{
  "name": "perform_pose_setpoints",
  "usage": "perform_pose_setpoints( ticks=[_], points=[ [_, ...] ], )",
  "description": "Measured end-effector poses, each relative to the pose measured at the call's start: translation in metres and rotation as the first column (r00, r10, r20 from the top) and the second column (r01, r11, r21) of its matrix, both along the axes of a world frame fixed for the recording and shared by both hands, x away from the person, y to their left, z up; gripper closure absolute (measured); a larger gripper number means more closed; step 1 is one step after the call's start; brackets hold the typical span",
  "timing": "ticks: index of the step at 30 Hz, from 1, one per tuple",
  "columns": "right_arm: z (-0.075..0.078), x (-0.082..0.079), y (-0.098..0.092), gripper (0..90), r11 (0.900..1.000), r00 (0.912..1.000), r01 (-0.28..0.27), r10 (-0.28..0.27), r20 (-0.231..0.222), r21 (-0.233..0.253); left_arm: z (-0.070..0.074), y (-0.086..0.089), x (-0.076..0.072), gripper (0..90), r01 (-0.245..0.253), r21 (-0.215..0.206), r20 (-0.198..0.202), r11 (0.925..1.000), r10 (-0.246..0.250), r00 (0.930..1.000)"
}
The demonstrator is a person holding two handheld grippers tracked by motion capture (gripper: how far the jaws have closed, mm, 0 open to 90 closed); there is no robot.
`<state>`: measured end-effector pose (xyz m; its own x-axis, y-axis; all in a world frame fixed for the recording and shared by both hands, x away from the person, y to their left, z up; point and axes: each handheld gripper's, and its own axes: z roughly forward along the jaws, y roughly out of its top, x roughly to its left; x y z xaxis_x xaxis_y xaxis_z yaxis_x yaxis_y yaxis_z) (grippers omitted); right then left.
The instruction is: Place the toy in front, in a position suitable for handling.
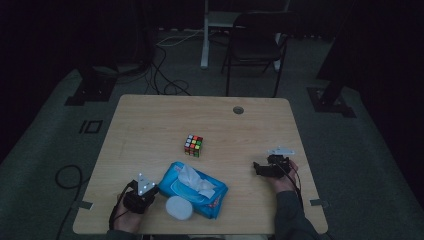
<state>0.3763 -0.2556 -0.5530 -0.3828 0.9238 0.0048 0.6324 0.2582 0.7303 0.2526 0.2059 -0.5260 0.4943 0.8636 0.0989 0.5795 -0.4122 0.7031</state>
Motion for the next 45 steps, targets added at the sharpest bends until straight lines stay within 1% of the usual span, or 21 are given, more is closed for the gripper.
perform_pose_setpoints(
  ticks=[1, 2, 3, 7, 17, 20, 24, 28, 30, 31, 32, 33, 34, 37, 39, 42, 43, 44, 45],
  points=[
    [0.000, 0.000, 0.000, 12.1, 1.000, 1.0000, 0.000, 0.000, 0.000, 0.000, 0.000, 0.000, 0.000, 90.0, 0.000, 0.000, 0.000, 1.0000, 0.000, 1.0000],
    [0.000, 0.000, 0.000, 12.1, 1.000, 1.0000, 0.000, 0.000, 0.000, 0.000, 0.000, 0.006, 0.005, 90.0, -0.016, -0.001, -0.003, 0.9999, 0.016, 0.9999],
    [0.000, 0.000, 0.000, 12.1, 1.000, 1.0000, 0.000, 0.000, -0.001, 0.000, 0.001, 0.009, 0.007, 90.0, -0.025, 0.001, -0.007, 0.9997, 0.025, 0.9997],
    [0.000, 0.000, 0.000, 12.1, 1.000, 1.0000, 0.000, 0.000, 0.000, -0.001, 0.001, 0.019, 0.016, 90.0, -0.046, 0.002, -0.009, 0.9990, 0.046, 0.9989],
    [0.000, 0.000, 0.000, 12.1, 1.000, 1.0000, 0.000, 0.000, 0.000, 0.000, 0.002, 0.044, 0.043, 89.6, -0.100, -0.013, -0.024, 0.9949, 0.100, 0.9947],
    [0.000, 0.000, 0.000, 12.1, 1.000, 1.0000, 0.001, -0.001, 0.000, 0.000, 0.002, 0.053, 0.053, 89.2, -0.110, -0.026, -0.031, 0.9936, 0.109, 0.9935],
    [0.000, 0.000, 0.000, 12.1, 1.000, 1.0000, 0.000, 0.000, 0.000, 0.000, 0.003, 0.061, 0.066, 88.0, -0.117, -0.019, -0.034, 0.9930, 0.116, 0.9927],
    [0.000, 0.000, 0.000, 12.1, 1.000, 1.0000, 0.000, 0.000, 0.000, 0.000, 0.003, 0.067, 0.080, 86.6, -0.124, -0.031, -0.040, 0.9918, 0.123, 0.9917],
    [0.000, 0.000, 0.000, 12.1, 1.000, 1.0000, 0.000, 0.000, 0.000, -0.001, 0.003, 0.070, 0.088, 85.1, -0.125, -0.041, -0.043, 0.9913, 0.123, 0.9914],
    [0.000, 0.000, 0.000, 12.1, 1.000, 1.0000, 0.000, 0.000, 0.000, -0.001, 0.003, 0.070, 0.088, 83.1, -0.125, -0.041, -0.043, 0.9913, 0.123, 0.9914],
    [0.000, 0.000, 0.000, 12.1, 1.000, 1.0000, 0.000, 0.000, 0.000, 0.000, 0.004, 0.073, 0.094, 83.1, -0.138, -0.043, -0.052, 0.9895, 0.136, 0.9894],
    [0.000, 0.000, 0.000, 12.1, 1.000, 1.0000, 0.000, 0.000, 0.000, 0.000, 0.004, 0.073, 0.096, 75.3, -0.146, -0.039, -0.052, 0.9885, 0.144, 0.9882],
    [0.000, 0.000, 0.000, 12.1, 1.000, 1.0000, 0.000, 0.000, 0.000, -0.001, 0.005, 0.074, 0.096, 71.9, -0.153, -0.031, -0.051, 0.9878, 0.151, 0.9872],
    [0.000, 0.000, 0.000, 12.1, 1.000, 1.0000, 0.000, 0.000, 0.000, 0.000, 0.006, 0.078, 0.092, 63.7, -0.179, -0.048, -0.052, 0.9827, 0.176, 0.9829],
    [0.000, 0.000, 0.000, 12.1, 1.000, 1.0000, 0.000, 0.000, 0.000, 0.000, 0.009, 0.083, 0.085, 61.0, -0.183, -0.074, -0.043, 0.9804, 0.180, 0.9827],
    [0.000, 0.000, 0.000, 12.1, 1.000, 1.0000, 0.000, 0.000, 0.000, 0.000, 0.019, 0.086, 0.075, 59.5, -0.203, -0.082, -0.015, 0.9758, 0.202, 0.9792],
    [0.000, 0.000, 0.000, 12.1, 1.000, 1.0000, 0.000, 0.000, 0.000, 0.000, 0.019, 0.086, 0.075, 59.3, -0.203, -0.082, -0.015, 0.9758, 0.202, 0.9792],
    [0.000, 0.000, 0.000, 12.1, 1.000, 1.0000, 0.000, 0.000, 0.000, -0.001, 0.028, 0.087, 0.069, 59.3, -0.202, -0.104, 0.003, 0.9738, 0.204, 0.9790],
    [0.000, 0.000, 0.000, 12.1, 1.000, 1.0000, 0.000, 0.000, 0.000, 0.000, 0.034, 0.086, 0.065, 59.3, -0.192, -0.112, 0.020, 0.9749, 0.195, 0.9805]
  ],
)
